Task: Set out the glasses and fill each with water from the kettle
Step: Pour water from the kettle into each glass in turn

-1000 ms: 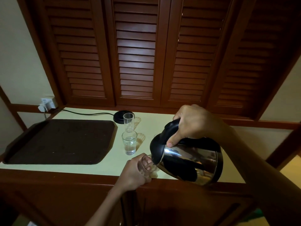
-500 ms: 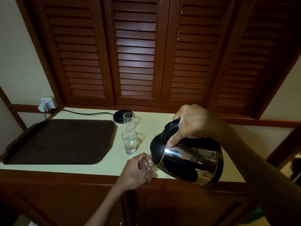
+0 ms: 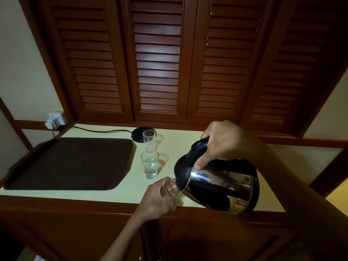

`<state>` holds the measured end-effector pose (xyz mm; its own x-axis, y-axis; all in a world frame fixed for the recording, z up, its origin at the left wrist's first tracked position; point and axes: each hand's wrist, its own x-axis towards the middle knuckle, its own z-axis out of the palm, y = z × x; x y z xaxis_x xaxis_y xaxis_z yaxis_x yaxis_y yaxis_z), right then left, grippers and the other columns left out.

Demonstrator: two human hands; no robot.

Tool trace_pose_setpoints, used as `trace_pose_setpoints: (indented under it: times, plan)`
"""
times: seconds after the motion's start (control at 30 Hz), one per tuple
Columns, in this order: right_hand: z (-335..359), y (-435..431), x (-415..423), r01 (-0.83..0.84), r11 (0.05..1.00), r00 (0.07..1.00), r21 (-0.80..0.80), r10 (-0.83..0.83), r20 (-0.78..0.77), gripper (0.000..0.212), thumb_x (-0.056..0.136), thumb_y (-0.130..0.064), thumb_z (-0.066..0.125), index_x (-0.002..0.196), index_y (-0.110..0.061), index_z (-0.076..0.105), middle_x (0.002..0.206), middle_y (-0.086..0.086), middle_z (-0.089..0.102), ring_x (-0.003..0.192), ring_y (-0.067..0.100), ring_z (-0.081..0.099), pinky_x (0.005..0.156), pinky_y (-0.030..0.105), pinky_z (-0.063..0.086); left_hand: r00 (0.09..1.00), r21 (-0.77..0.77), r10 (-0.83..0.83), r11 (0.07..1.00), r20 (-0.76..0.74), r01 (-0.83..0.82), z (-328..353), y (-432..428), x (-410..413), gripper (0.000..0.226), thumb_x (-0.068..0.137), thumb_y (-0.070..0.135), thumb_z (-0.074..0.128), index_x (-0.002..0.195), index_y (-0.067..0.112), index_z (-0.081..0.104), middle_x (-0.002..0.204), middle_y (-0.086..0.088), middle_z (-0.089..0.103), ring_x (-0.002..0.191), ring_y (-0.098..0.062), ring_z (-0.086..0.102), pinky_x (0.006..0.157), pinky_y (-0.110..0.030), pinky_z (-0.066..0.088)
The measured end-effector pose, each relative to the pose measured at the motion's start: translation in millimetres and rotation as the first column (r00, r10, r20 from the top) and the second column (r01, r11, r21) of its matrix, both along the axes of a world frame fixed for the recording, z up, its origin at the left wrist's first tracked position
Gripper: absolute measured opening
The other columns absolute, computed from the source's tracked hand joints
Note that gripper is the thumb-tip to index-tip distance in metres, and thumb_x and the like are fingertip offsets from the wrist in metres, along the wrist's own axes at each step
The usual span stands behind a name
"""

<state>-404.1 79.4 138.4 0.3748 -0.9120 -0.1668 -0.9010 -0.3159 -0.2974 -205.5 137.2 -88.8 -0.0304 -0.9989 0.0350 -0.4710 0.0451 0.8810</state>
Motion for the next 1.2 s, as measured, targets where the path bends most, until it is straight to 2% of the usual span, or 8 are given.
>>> trace_pose_setpoints:
  times: [0.13,0.27,0.43,0.63,0.83,0.97,1.1,1.2]
  plan:
    - [0,-1,-1,-0.009,1.0,1.0,-0.008,0.008,-0.017,0.053,0.042,-0.06,0.099,0.079,-0.025,0.083,0.071,-0.009,0.078,0.073,0.003,0.065,0.054,0.024,0.047,1.0,-0.011,-0.014,1.0,0.013,0.014,1,0,0,0.043,0.057,0.011,0.083,0.087,0.035,0.065,0.083,0.011,0.074,0.072,-0.006,0.07,0.059,-0.026,0.054]
    - [0,-2,0,-0.008,1.0,1.0,0.004,0.008,-0.027,0.056,0.042,-0.06,0.1,0.082,-0.024,0.084,0.076,-0.007,0.08,0.077,0.009,0.071,0.063,0.026,0.056,1.0,-0.015,-0.016,1.0,0.015,0.016,-1,0,0,0.044,0.059,0.012,0.086,0.09,0.036,0.065,0.086,0.011,0.074,0.078,-0.01,0.072,0.063,-0.025,0.056]
    - [2,-2,0,-0.011,1.0,1.0,-0.005,0.011,-0.03,0.056,0.044,-0.059,0.1,0.085,-0.024,0.083,0.075,-0.009,0.079,0.073,0.007,0.069,0.054,0.023,0.047,1.0,-0.019,-0.007,1.0,0.016,0.008,-2,0,-1,0.041,0.058,0.015,0.085,0.091,0.031,0.066,0.087,0.008,0.074,0.079,-0.012,0.071,0.067,-0.03,0.057]
    - [2,-1,0,-0.009,1.0,1.0,0.006,0.009,-0.02,0.056,0.045,-0.058,0.1,0.086,-0.024,0.083,0.079,-0.007,0.08,0.079,0.014,0.073,0.064,0.027,0.056,0.999,-0.009,-0.01,1.0,0.031,0.011,2,1,-2,0.045,0.058,0.015,0.086,0.092,0.035,0.065,0.089,0.01,0.075,0.08,-0.008,0.072,0.065,-0.02,0.055]
    - [3,-2,-4,-0.002,1.0,1.0,0.019,0.002,-0.007,0.054,0.049,-0.056,0.1,0.088,-0.023,0.083,0.079,-0.007,0.079,0.078,0.012,0.073,0.061,0.027,0.053,0.999,-0.005,-0.02,1.0,0.034,0.02,7,5,-4,0.049,0.061,0.017,0.088,0.091,0.047,0.063,0.092,0.018,0.074,0.085,-0.004,0.071,0.066,-0.015,0.056]
    - [1,-3,-7,0.009,1.0,1.0,0.012,-0.009,0.01,0.051,0.045,-0.058,0.1,0.08,-0.025,0.083,0.072,-0.008,0.08,0.074,0.01,0.074,0.062,0.027,0.057,0.999,-0.008,-0.016,1.0,0.032,0.016,10,5,-6,0.047,0.062,0.015,0.087,0.089,0.046,0.063,0.089,0.019,0.074,0.083,-0.003,0.071,0.064,-0.014,0.055]
    - [-2,-6,-11,0.034,0.999,0.999,0.034,-0.035,0.036,0.049,0.039,-0.06,0.1,0.071,-0.028,0.081,0.063,-0.016,0.077,0.068,0.008,0.075,0.056,0.026,0.054,1.0,0.002,-0.007,1.0,0.023,0.007,12,4,-6,0.048,0.059,0.014,0.088,0.087,0.045,0.063,0.088,0.019,0.073,0.08,-0.001,0.07,0.061,-0.013,0.052]
    - [-1,-3,-18,0.029,0.995,0.997,0.099,-0.037,0.074,0.044,0.036,-0.062,0.096,0.071,-0.043,0.078,0.063,-0.02,0.076,0.061,0.002,0.074,0.054,0.023,0.05,1.0,0.007,0.002,1.0,0.009,-0.002,13,3,-7,0.05,0.058,0.01,0.088,0.084,0.045,0.064,0.083,0.019,0.073,0.076,0.0,0.07,0.059,-0.012,0.05]
